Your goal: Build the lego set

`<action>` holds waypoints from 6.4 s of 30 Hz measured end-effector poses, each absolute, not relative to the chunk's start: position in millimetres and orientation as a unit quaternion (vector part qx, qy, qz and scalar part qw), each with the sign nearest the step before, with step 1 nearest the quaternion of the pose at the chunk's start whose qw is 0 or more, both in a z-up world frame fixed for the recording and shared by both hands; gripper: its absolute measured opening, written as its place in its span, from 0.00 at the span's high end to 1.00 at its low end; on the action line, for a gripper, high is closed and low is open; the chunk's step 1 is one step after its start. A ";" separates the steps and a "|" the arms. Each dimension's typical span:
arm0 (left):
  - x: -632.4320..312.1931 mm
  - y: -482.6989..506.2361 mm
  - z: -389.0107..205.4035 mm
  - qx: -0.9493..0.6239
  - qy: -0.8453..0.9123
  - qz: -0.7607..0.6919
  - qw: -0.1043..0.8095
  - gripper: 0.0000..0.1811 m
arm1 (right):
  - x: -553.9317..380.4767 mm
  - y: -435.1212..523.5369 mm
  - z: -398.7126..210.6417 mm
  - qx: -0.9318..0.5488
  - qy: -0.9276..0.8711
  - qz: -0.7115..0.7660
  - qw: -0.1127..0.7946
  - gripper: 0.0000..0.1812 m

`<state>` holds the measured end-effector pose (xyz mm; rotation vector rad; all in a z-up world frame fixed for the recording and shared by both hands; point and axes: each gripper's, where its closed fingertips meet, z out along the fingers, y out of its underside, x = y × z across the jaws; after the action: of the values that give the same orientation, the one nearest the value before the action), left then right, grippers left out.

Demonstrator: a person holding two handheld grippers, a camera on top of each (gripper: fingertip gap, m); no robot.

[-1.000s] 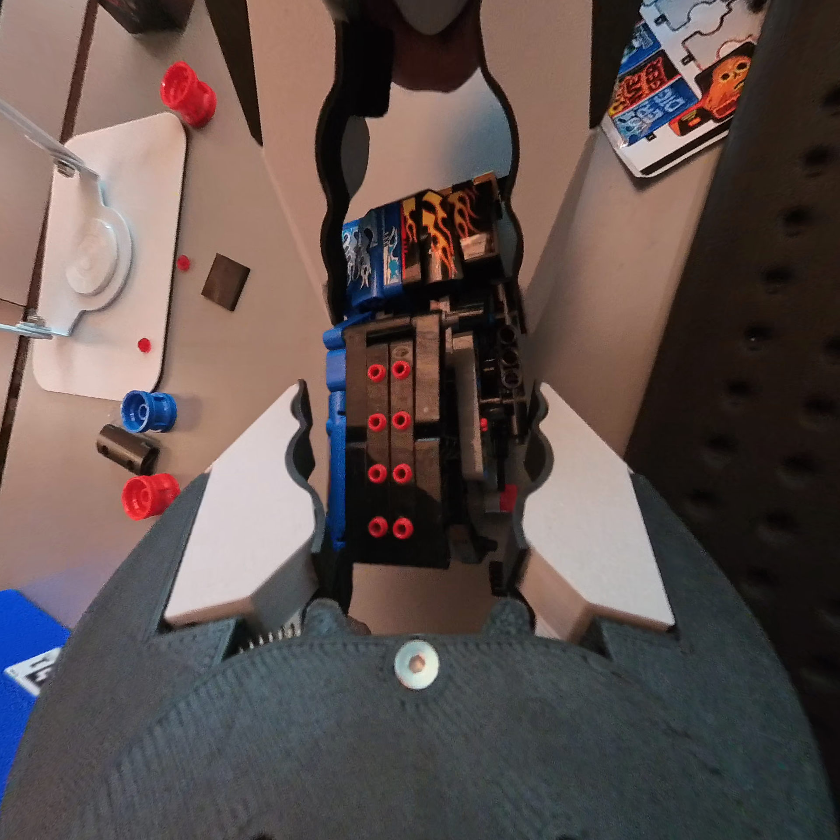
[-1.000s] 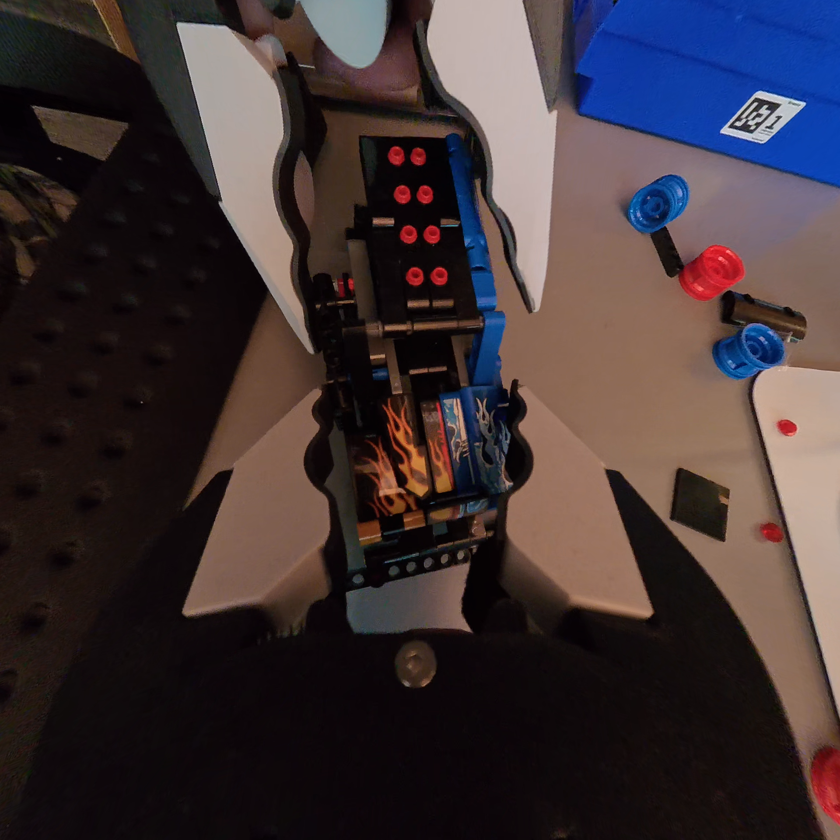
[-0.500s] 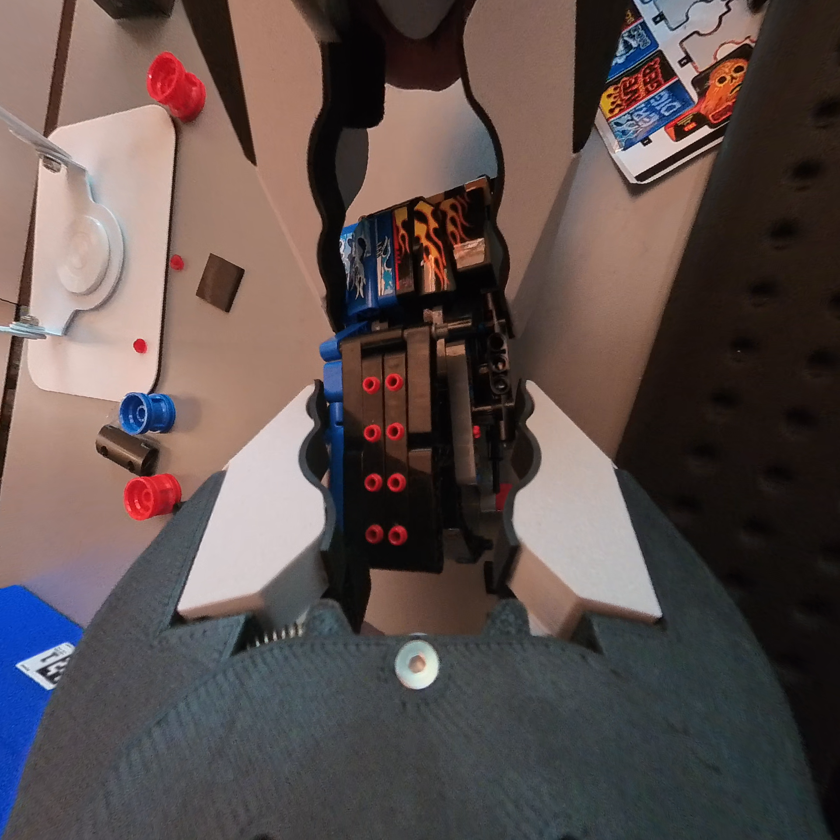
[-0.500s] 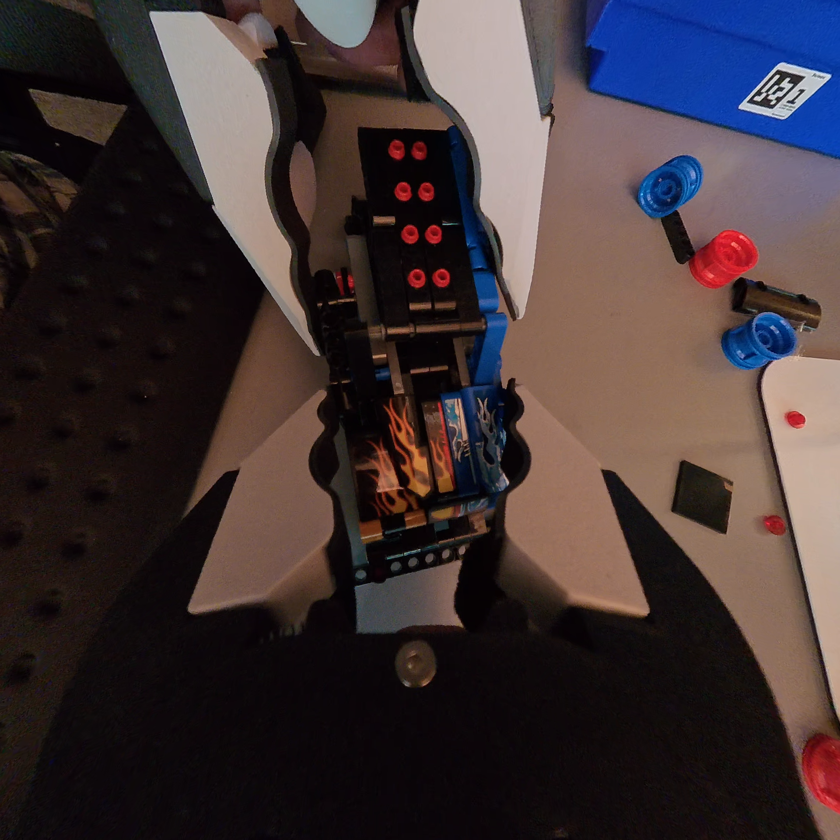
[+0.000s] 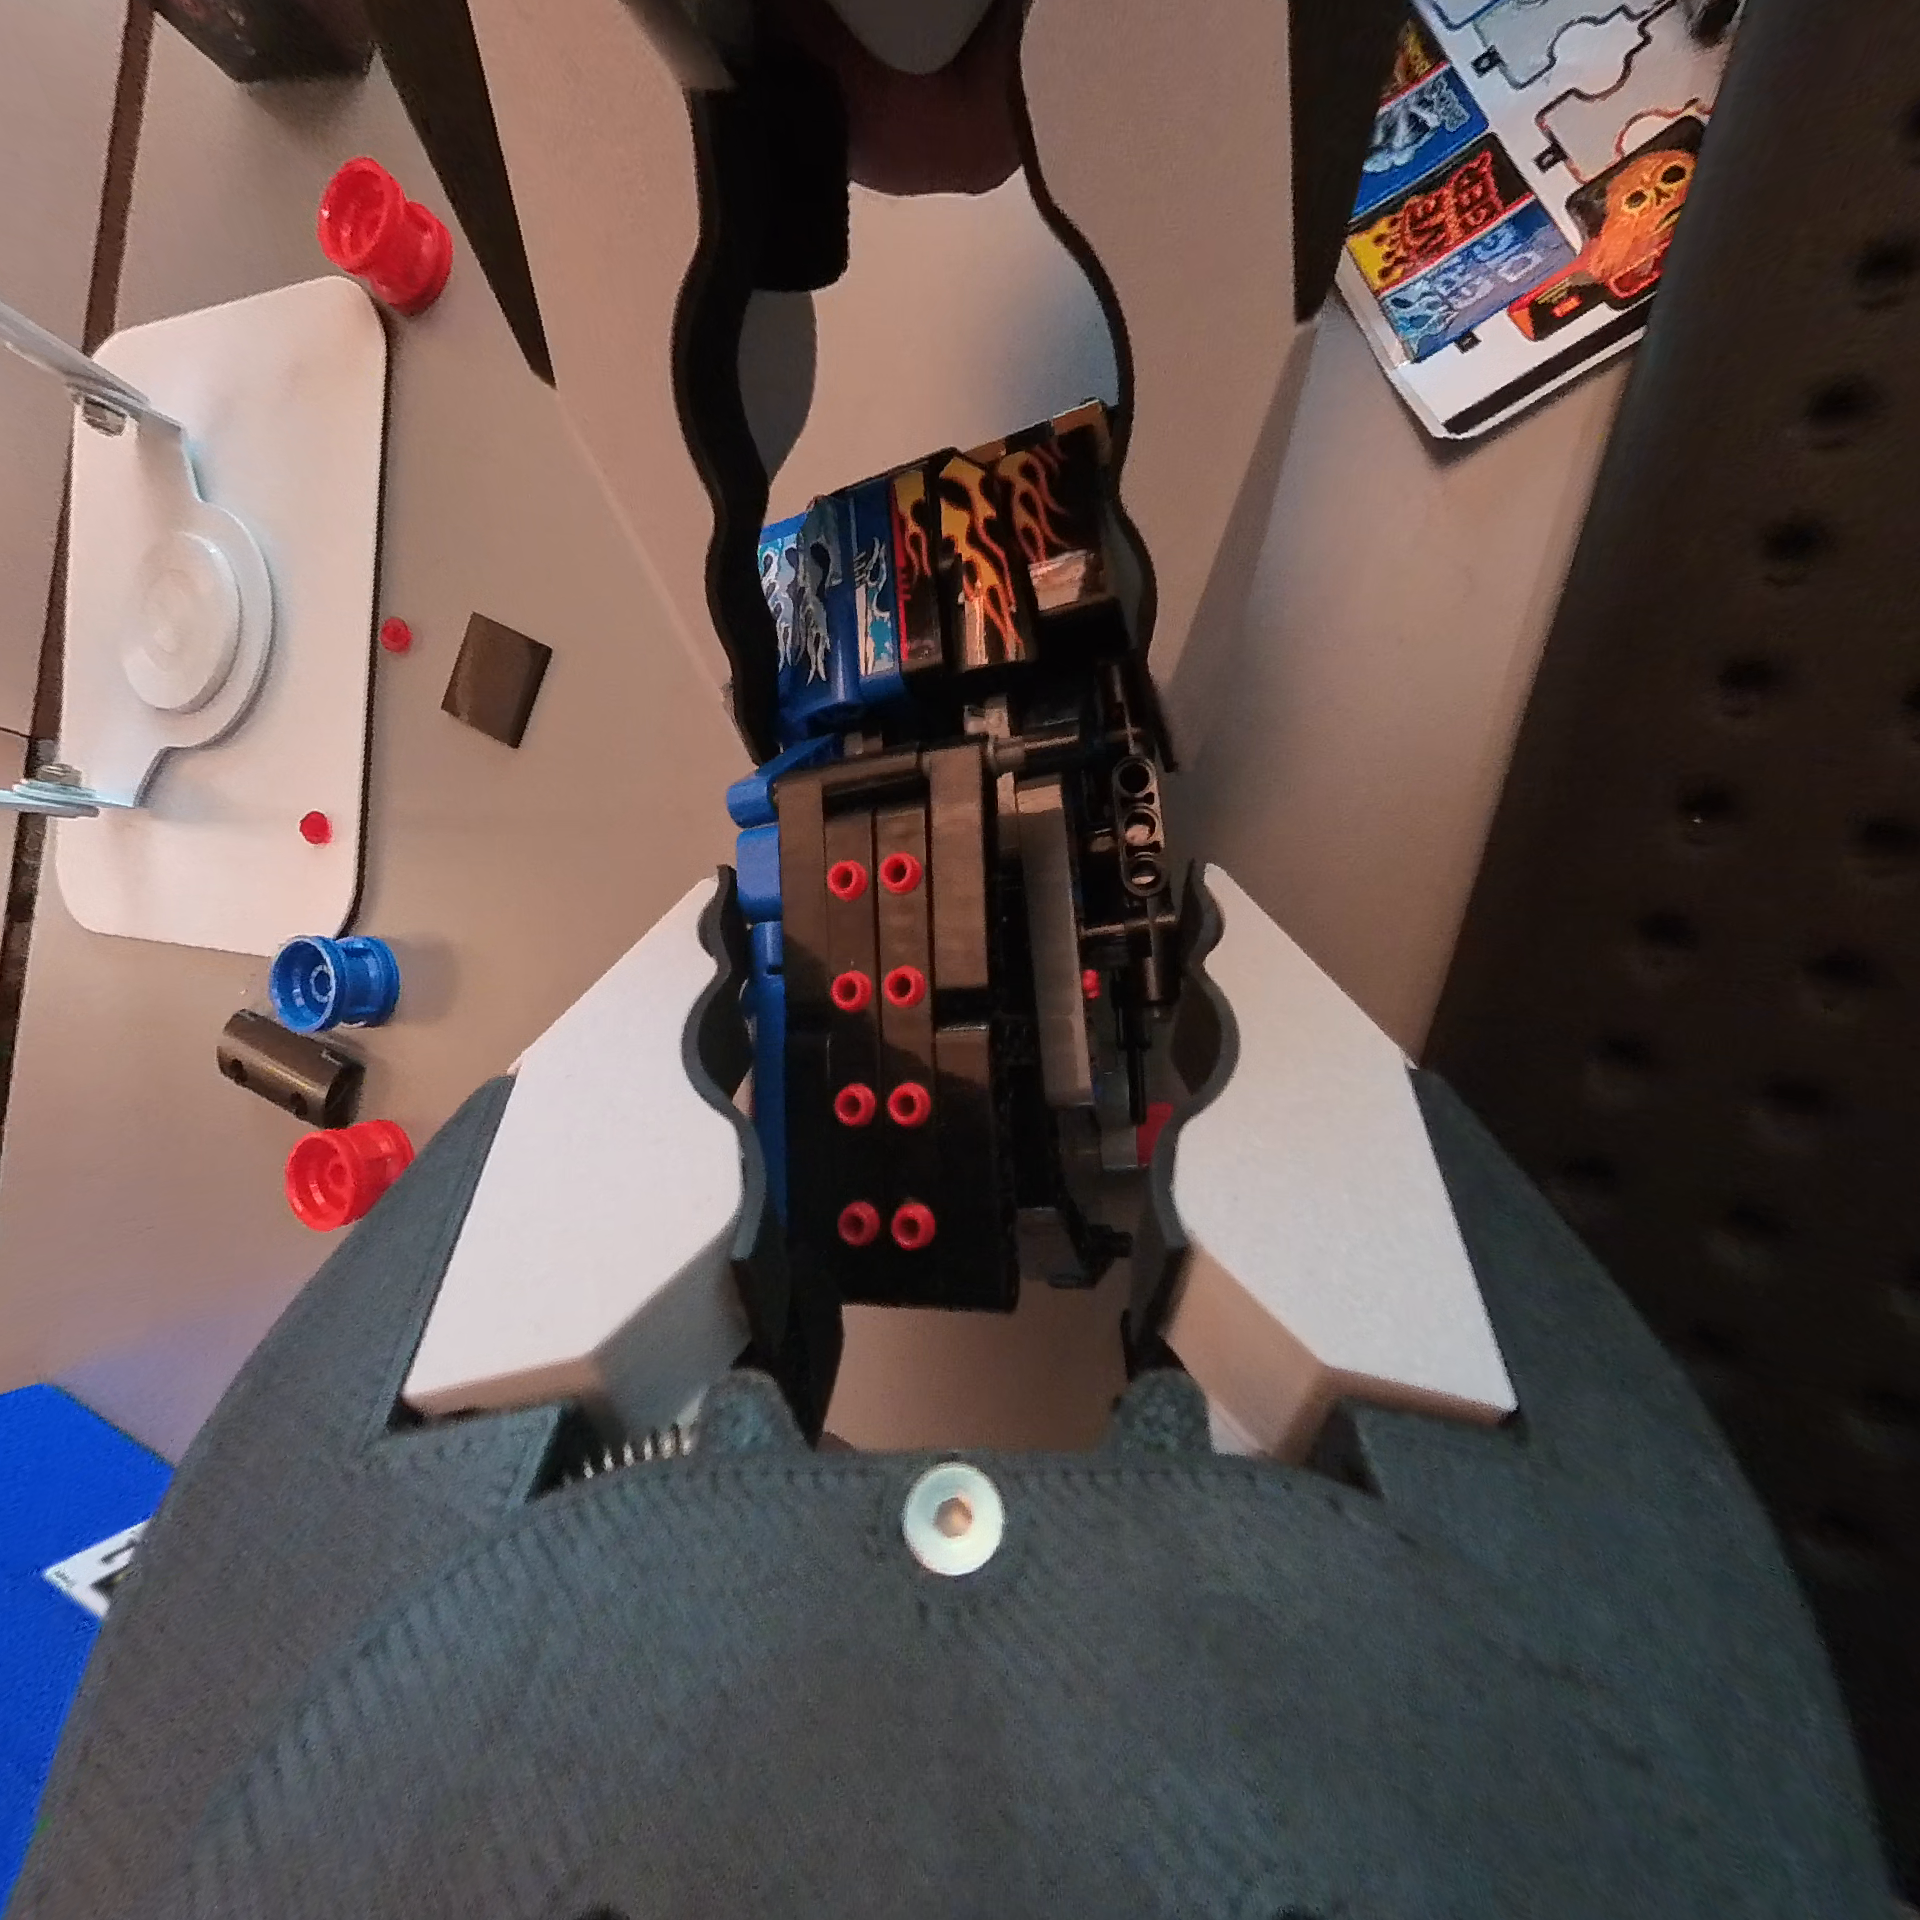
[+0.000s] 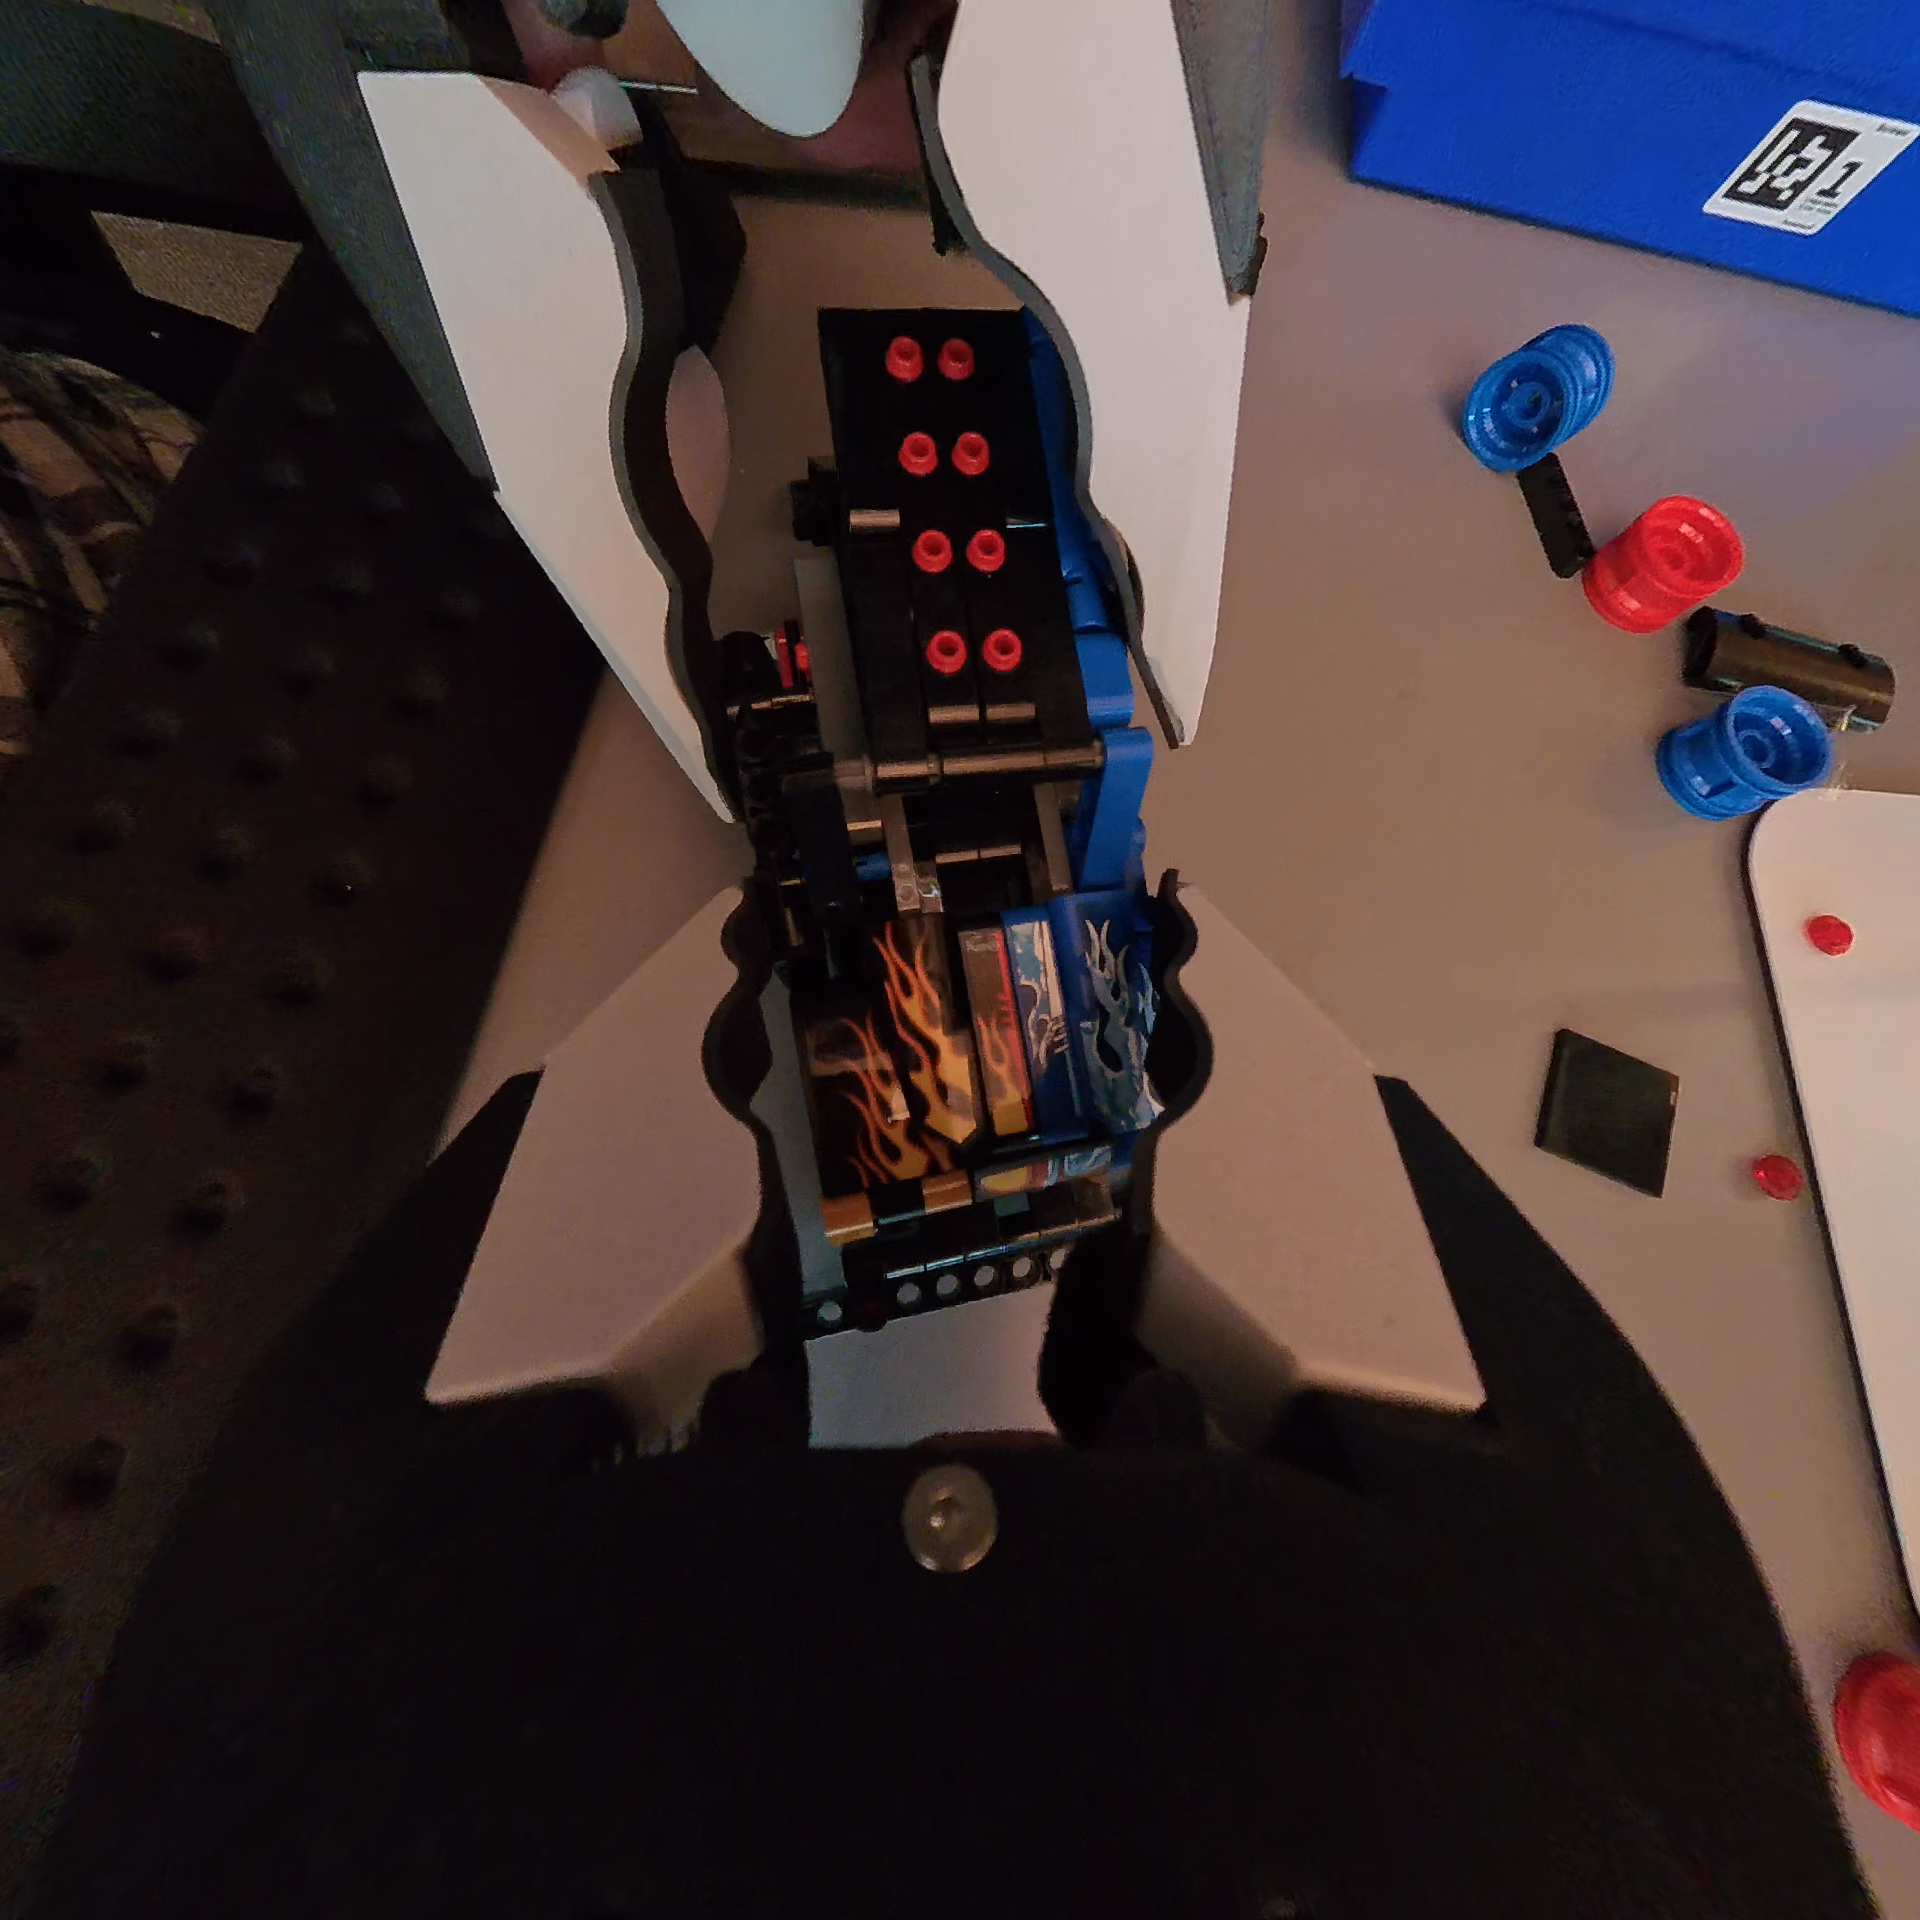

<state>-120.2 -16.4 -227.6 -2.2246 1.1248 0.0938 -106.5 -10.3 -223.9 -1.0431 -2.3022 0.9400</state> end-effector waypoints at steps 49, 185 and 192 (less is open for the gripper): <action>-124.3 -14.9 -226.2 -0.854 0.406 0.042 0.323 0.57 | -113.9 -12.0 -217.0 -0.372 -0.822 0.367 0.225 0.66; -161.0 29.4 -215.3 -0.857 0.059 -0.305 0.411 0.66 | -113.7 50.4 -189.5 -0.311 -0.793 0.202 0.483 0.81; -151.9 31.6 -213.5 -0.848 0.047 -0.353 0.392 0.67 | -120.9 47.8 -191.6 -0.276 -0.794 0.151 0.520 0.80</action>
<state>-151.9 31.6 -213.5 -2.1544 0.1203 -0.8973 -120.9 47.8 -191.6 -0.6622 -1.9036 0.3612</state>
